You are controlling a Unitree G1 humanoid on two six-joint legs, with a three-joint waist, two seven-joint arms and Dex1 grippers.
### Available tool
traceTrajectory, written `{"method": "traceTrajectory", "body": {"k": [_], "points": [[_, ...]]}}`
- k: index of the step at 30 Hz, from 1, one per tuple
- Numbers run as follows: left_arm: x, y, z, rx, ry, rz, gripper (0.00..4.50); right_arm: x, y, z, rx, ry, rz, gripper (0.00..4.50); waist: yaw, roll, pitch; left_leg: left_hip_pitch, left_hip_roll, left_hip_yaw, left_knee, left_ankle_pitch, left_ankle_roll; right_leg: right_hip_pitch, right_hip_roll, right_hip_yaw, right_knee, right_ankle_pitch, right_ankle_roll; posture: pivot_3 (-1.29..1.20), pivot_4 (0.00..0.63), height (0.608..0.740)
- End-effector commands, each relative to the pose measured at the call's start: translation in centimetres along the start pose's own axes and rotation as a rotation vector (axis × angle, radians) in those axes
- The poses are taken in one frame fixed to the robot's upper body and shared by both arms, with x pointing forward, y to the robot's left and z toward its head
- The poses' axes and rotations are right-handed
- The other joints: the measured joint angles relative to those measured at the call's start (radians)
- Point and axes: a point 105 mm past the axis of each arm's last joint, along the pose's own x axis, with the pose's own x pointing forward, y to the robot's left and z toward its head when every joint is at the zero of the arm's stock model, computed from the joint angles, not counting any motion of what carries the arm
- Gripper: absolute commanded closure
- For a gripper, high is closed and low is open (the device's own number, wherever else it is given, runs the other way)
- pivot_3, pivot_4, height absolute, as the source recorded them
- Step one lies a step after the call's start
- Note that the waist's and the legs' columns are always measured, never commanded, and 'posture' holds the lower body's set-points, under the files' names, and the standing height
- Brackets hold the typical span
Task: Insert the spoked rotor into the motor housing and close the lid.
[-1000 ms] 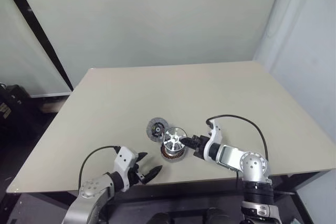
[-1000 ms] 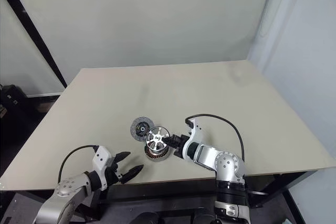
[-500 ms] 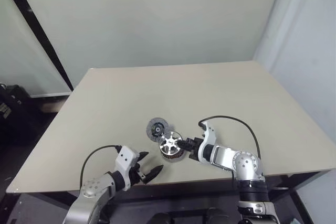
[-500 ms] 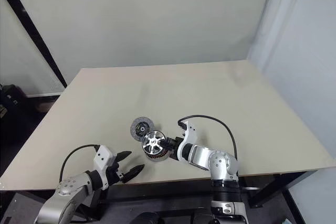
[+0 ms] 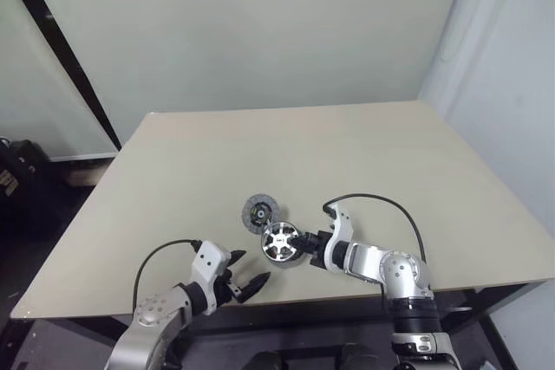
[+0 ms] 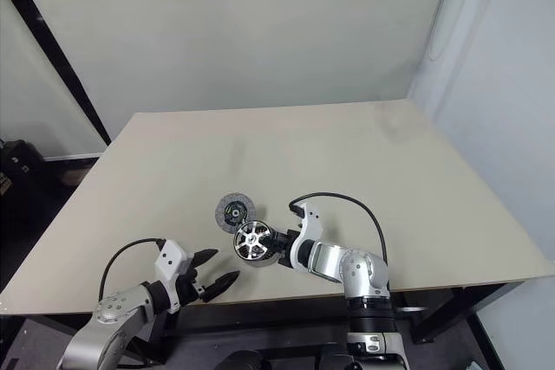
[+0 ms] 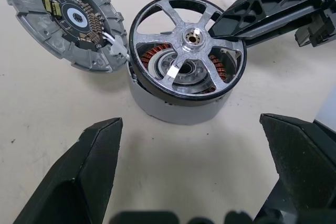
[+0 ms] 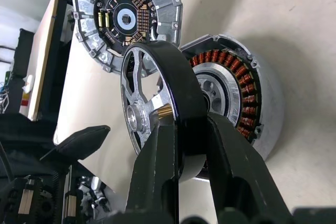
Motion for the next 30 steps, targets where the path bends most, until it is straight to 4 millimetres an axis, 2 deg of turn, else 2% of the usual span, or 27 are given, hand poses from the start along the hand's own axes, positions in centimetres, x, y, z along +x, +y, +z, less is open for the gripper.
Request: {"method": "traceTrajectory", "body": {"k": [1, 6, 8, 15, 24, 30], "points": [[0.2, -0.4, 1.6, 0.049, -0.044, -0.014, 0.0, 1.1, 1.3, -2.1, 0.05, 0.017, 0.041, 4.12, 0.0, 0.0, 0.0, 0.0, 0.0, 0.0, 0.0, 0.0, 0.0, 0.0, 0.0, 0.0, 0.0, 0.0, 0.0, 0.0, 0.0, 0.74], [0.3, -0.4, 1.6, 0.049, -0.046, -0.013, 0.0, 1.1, 1.1, -2.2, 0.03, 0.023, 0.03, 4.12, 0.0, 0.0, 0.0, 0.0, 0.0, 0.0, 0.001, 0.0, 0.0, 0.0, 0.0, 0.0, 0.0, 0.0, 0.0, 0.0, 0.0, 0.74], [0.3, -0.4, 1.6, 0.05, -0.047, -0.014, 0.0, 1.1, 1.2, -2.2, 0.012, 0.026, 0.033, 3.37, 0.0, 0.0, 0.0, 0.0, 0.001, 0.0, 0.001, 0.0, 0.0, 0.0, 0.0, 0.0, 0.0, 0.0, 0.0, 0.0, 0.0, 0.74], [0.5, -0.4, 1.7, 0.051, -0.049, -0.016, 0.0, 0.7, 1.3, -1.2, 0.007, -0.022, 0.036, 1.15, 0.0, 0.0, 0.0, 0.0, 0.001, 0.0, 0.0, 0.0, 0.0, 0.0, 0.0, 0.0, -0.001, 0.0, 0.0, 0.0, 0.0, 0.74], [0.4, -0.4, 1.7, 0.05, -0.045, -0.017, 0.0, -1.2, 2.6, 1.1, -0.031, -0.102, 0.095, 1.15, 0.0, -0.001, 0.0, -0.002, 0.0, 0.0, 0.0, 0.0, 0.0, -0.001, -0.001, 0.0, -0.002, 0.0, 0.0, 0.0, 0.0, 0.74], [0.6, -0.4, 1.8, 0.052, -0.048, -0.019, 0.0, -1.2, 2.9, 0.7, -0.036, -0.079, 0.11, 1.15, 0.0, 0.0, 0.0, -0.001, 0.001, 0.0, -0.001, 0.0, 0.0, -0.001, 0.0, -0.001, -0.001, 0.0, 0.0, 0.0, 0.0, 0.74]]}}
